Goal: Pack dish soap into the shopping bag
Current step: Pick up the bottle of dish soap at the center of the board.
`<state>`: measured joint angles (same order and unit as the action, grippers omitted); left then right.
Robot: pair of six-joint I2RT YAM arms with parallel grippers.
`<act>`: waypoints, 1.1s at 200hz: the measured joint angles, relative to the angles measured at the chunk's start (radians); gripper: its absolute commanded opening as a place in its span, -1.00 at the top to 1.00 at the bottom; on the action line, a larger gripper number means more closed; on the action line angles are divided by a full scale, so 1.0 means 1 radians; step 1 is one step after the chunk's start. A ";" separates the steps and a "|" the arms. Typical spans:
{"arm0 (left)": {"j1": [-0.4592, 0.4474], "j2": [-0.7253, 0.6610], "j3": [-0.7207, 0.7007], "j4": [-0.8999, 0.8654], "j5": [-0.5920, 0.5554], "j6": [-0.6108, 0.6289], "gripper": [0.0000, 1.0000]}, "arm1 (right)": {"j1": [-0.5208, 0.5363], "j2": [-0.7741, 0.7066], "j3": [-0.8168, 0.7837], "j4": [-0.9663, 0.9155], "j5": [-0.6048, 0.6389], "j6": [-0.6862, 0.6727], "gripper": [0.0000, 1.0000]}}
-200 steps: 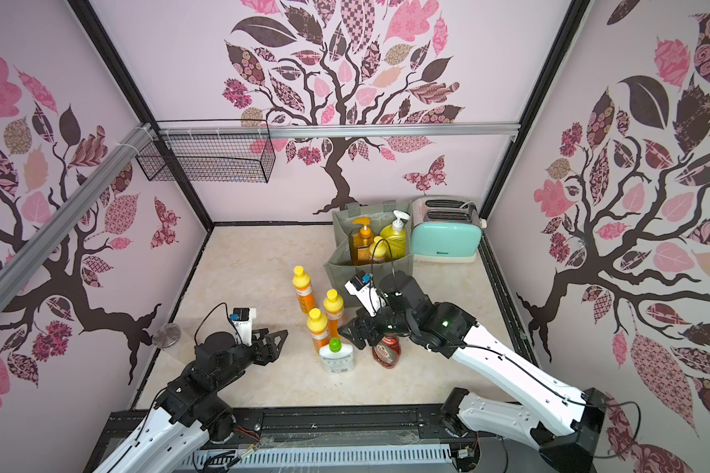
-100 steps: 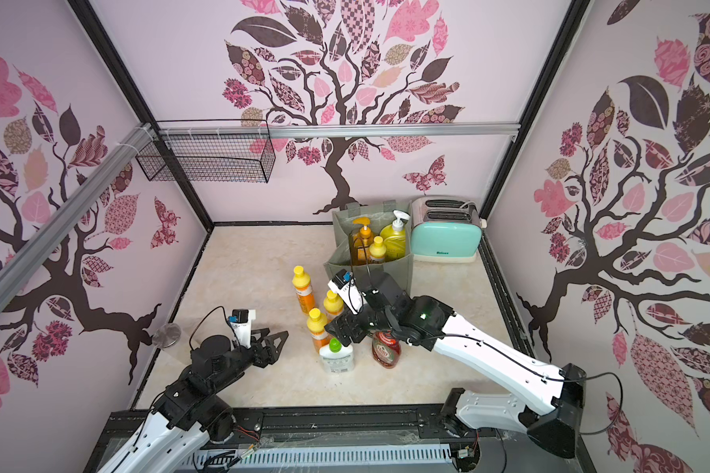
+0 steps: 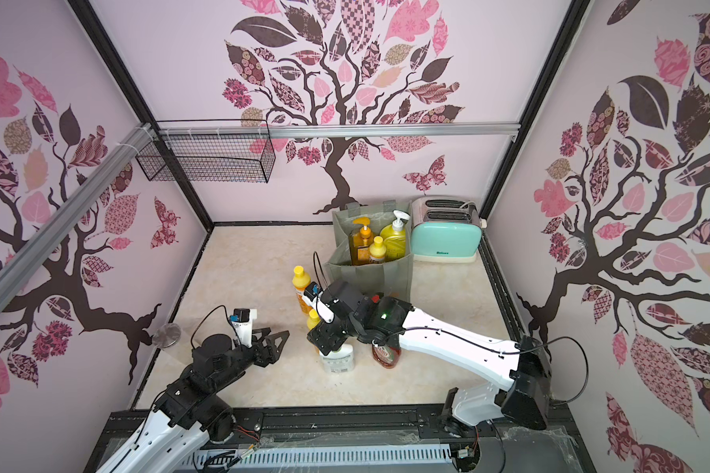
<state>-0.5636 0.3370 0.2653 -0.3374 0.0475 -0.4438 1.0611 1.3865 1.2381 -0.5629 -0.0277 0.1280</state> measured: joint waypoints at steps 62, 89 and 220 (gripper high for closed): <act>0.000 0.010 0.000 0.004 0.000 0.000 -0.56 | 0.000 0.069 0.000 0.018 0.039 -0.001 -0.71; 0.000 0.021 0.000 0.007 0.000 0.000 -0.56 | 0.000 0.100 0.000 0.029 0.043 -0.001 -0.74; 0.000 0.012 -0.001 0.011 0.004 0.000 -0.56 | 0.001 0.151 0.000 0.090 0.084 0.011 -0.30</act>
<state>-0.5636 0.3492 0.2646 -0.3267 0.0517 -0.4438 1.0618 1.5372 1.2377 -0.4728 0.0566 0.1394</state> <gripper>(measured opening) 0.781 0.678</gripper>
